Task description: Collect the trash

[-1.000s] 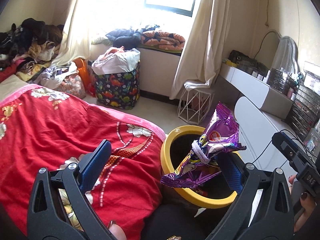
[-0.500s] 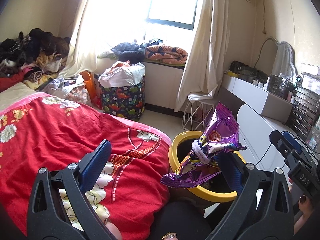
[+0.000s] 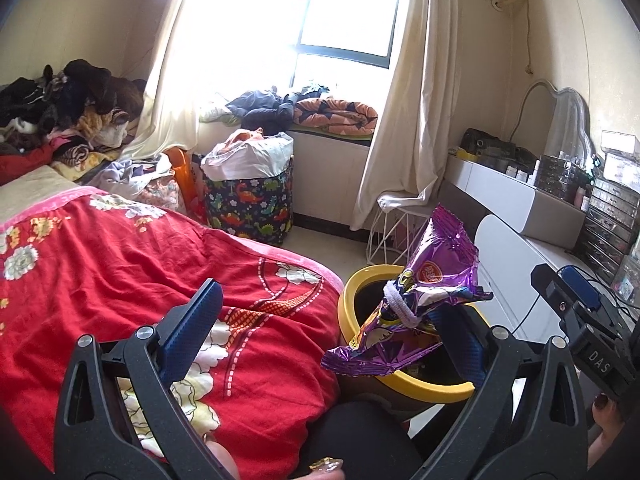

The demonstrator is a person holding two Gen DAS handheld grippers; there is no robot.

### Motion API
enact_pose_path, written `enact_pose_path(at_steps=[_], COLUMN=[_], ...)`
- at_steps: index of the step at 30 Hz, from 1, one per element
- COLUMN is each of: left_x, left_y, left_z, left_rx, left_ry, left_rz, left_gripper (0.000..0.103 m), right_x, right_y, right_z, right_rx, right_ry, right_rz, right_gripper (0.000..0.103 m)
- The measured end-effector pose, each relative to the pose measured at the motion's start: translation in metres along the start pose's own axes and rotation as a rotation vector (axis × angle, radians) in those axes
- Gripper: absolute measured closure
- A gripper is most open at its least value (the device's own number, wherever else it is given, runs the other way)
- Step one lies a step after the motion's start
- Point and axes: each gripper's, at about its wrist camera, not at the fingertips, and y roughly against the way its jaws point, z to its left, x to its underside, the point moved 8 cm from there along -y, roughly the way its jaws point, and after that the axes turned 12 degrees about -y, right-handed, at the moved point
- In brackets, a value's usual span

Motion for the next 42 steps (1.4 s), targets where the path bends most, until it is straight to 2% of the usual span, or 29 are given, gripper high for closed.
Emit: enact_pose_path(at_steps=[42], left_x=[0.0011], left_y=[-0.0002], left_z=[0.0044], left_rx=[-0.03], left_ry=[0.004], left_rz=[0.005], left_gripper=[0.011], right_x=[-0.0007], right_y=[-0.003], right_z=[0.0002], right_rx=[0.01], right_ry=[-0.002], right_rz=[0.004], right_gripper=[0.007])
